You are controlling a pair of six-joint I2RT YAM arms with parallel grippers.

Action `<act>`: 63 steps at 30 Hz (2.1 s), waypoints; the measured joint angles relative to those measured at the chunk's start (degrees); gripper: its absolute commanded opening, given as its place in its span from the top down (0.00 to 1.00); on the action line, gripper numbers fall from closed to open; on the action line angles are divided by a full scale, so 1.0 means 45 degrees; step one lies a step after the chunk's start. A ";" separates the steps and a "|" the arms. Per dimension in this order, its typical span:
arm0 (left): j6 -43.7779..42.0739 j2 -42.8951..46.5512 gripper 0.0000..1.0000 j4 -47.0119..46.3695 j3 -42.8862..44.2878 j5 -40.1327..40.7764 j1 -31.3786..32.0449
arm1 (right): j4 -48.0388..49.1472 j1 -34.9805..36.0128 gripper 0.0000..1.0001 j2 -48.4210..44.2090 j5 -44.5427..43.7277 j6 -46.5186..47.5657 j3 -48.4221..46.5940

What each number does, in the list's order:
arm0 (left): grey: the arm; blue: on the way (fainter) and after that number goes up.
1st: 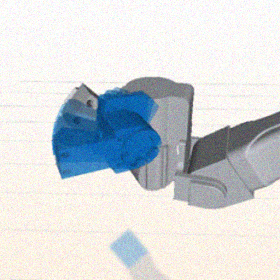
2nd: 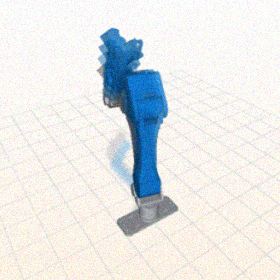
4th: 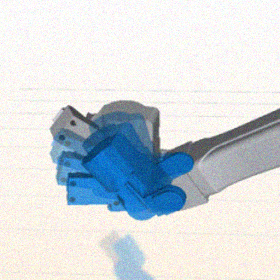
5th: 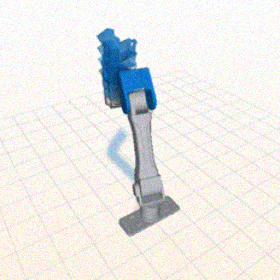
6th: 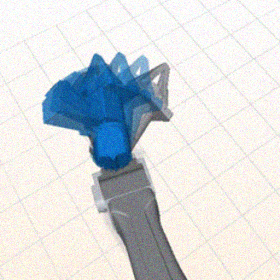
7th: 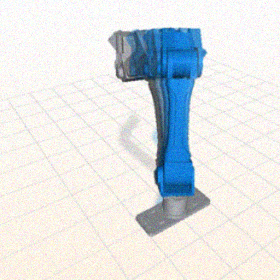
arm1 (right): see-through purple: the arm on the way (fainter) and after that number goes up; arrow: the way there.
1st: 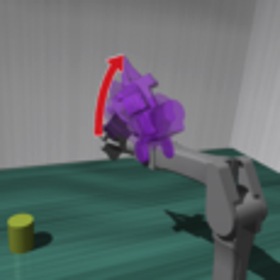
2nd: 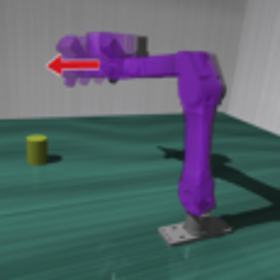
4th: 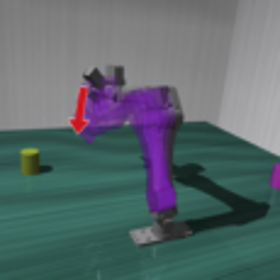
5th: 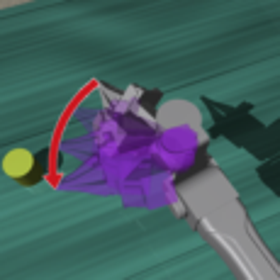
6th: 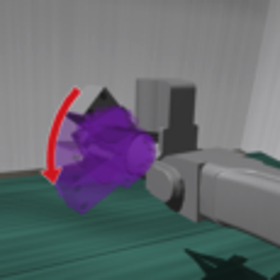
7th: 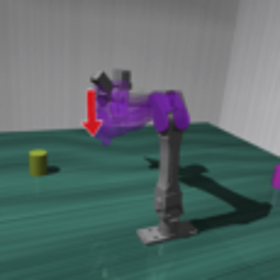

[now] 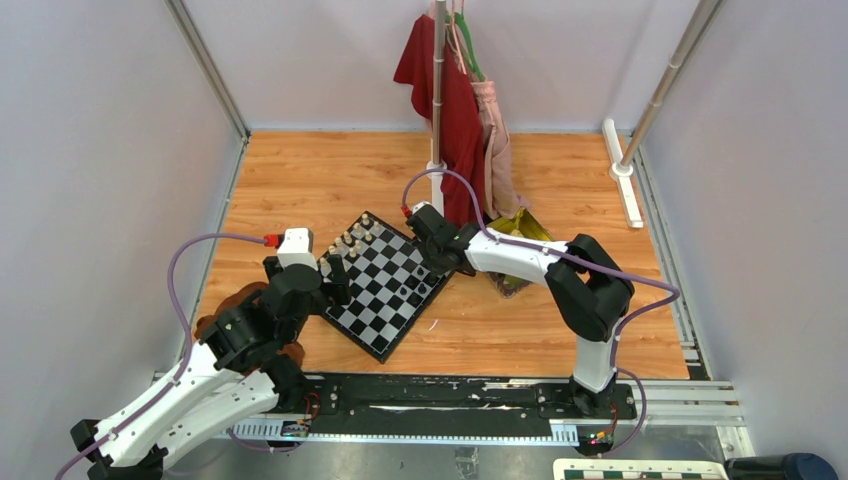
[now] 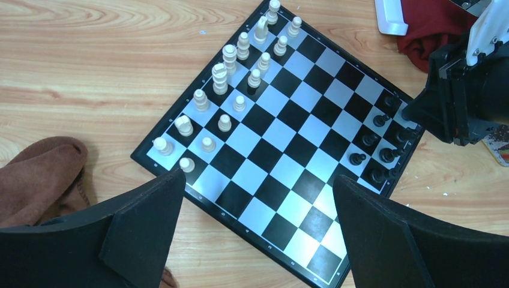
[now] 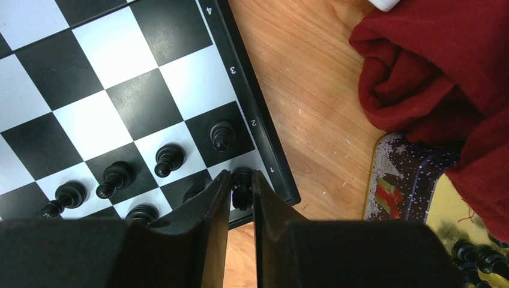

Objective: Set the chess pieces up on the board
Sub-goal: Place the chess piece on the chessboard, then pick up the chess piece from the storage box.

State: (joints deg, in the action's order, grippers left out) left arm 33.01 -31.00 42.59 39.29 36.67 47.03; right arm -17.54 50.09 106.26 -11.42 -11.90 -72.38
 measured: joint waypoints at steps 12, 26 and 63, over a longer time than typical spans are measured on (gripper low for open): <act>0.0000 -0.0005 0.00 0.0005 -0.0049 0.0000 0.0024 | -0.0019 0.0000 0.67 0.0000 0.0204 0.0000 0.0005; 0.0000 0.0015 0.00 0.0005 -0.0073 0.0005 0.0097 | -0.1073 0.0000 0.61 -0.0685 -0.0189 0.0267 -0.0384; -0.0005 -0.0160 0.00 0.0005 -0.0092 -0.0039 0.0282 | -0.2385 -0.5037 0.47 -0.5722 -0.3667 -0.3181 0.3279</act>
State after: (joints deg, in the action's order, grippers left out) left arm 32.99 -31.73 42.61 38.87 36.49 48.29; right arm -28.27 27.42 80.51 -27.92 -26.22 -57.63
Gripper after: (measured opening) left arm 0.997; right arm 0.543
